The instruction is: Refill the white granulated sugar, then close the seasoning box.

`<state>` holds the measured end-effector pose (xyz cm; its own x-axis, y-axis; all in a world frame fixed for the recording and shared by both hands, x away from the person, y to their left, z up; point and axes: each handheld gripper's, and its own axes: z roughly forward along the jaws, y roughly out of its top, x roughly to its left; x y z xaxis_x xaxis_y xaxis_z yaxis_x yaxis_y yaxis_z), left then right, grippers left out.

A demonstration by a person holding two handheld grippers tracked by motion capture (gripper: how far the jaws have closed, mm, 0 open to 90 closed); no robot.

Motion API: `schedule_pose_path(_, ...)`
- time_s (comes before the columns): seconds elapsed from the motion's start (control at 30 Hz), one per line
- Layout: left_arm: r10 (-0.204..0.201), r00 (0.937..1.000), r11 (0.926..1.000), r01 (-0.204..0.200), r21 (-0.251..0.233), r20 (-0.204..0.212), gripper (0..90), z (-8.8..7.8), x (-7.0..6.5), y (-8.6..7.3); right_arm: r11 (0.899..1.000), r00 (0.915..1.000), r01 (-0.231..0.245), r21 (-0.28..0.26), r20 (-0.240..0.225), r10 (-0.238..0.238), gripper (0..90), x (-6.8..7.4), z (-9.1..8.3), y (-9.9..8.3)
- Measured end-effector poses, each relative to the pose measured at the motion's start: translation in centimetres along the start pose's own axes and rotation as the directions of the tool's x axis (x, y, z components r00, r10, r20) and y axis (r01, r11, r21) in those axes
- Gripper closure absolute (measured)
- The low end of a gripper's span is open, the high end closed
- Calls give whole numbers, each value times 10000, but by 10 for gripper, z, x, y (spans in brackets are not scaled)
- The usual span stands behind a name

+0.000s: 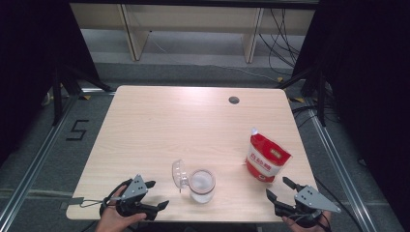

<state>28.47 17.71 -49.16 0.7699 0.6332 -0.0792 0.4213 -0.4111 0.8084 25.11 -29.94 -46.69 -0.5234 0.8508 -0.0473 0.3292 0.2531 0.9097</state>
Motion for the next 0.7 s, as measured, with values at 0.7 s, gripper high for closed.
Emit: schedule_pose_path(0.7, 136, 9999, 9998, -135, -148, 59, 191, -2, -2, 1, 9987, 9968, 422, 293, -685, -401, 287, 15, 0, -7)
